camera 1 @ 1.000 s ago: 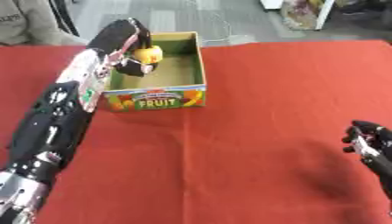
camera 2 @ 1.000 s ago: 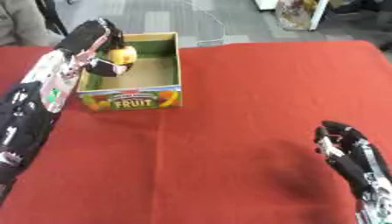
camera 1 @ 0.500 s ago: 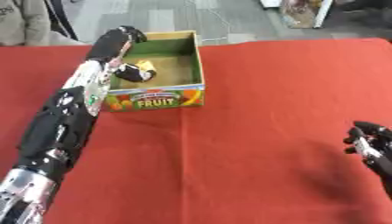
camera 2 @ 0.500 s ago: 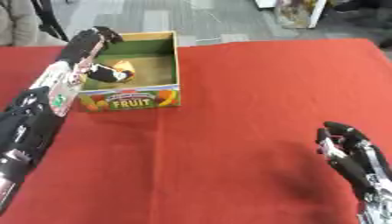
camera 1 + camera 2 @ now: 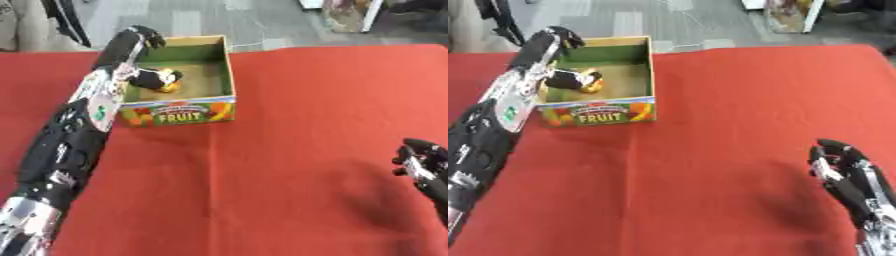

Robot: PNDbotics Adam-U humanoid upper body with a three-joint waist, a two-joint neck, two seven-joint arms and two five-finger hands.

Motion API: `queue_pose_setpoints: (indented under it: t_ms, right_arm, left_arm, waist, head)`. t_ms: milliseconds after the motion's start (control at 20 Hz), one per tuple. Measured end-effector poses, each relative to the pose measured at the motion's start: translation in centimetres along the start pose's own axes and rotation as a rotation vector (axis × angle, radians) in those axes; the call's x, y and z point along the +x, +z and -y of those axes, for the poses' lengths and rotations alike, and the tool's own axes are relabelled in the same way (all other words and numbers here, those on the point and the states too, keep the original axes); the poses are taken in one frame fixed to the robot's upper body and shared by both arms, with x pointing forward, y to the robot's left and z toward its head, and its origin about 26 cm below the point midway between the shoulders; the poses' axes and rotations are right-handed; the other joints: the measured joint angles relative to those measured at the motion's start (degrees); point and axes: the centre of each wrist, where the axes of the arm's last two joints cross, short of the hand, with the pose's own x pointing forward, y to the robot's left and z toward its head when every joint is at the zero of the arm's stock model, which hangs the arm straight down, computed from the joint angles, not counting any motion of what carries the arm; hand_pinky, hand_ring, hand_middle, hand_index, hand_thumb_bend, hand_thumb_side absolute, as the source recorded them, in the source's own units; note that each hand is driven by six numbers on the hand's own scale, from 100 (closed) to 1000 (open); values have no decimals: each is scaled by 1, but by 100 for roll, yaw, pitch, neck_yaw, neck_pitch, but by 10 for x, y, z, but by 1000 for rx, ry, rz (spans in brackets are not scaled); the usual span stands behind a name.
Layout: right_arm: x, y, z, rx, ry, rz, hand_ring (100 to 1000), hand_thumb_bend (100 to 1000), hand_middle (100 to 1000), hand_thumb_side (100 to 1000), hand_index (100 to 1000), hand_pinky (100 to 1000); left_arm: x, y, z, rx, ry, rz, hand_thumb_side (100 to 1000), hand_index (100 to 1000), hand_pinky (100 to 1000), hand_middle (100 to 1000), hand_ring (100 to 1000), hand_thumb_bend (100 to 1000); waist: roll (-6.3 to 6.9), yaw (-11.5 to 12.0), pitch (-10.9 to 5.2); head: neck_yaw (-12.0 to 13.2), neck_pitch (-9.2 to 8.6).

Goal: Pick up objects on the table and place them in the box.

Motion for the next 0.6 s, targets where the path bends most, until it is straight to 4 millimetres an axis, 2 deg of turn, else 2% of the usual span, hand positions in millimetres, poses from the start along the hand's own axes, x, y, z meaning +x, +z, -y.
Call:
queue_pose_setpoints:
  t_ms: [200,250,300,600]
  right_arm:
    - [0,0,0,-6,0,-1,627,213,607,379,759,562]
    - [-1,1,1,-9,0,-2,627,220,607,376,759,562]
    - [-1,1,2,-13,1,-3,627,213,607,379,759,562]
    - [-2,3,4,-27,1,-6,627,215,607,380,759,562]
  left_arm:
    - [3,25,-29,79,218,29,286,629,445,528,515,554]
    - [3,33,-35,93,276,34,310,626,441,525,514,514]
    - [3,42,-41,105,331,39,293,625,440,524,512,548]
    - [-8,94,-60,129,537,1,306,611,431,517,506,536]
  waist:
    - [-7,101,-6]
    - [-11,123,-9]
    - [-16,144,-13]
    - [-33,273,-29]
  head:
    - [-72,-1]
    - [-86,-1]
    - [-106,-2]
    - [-179,-2]
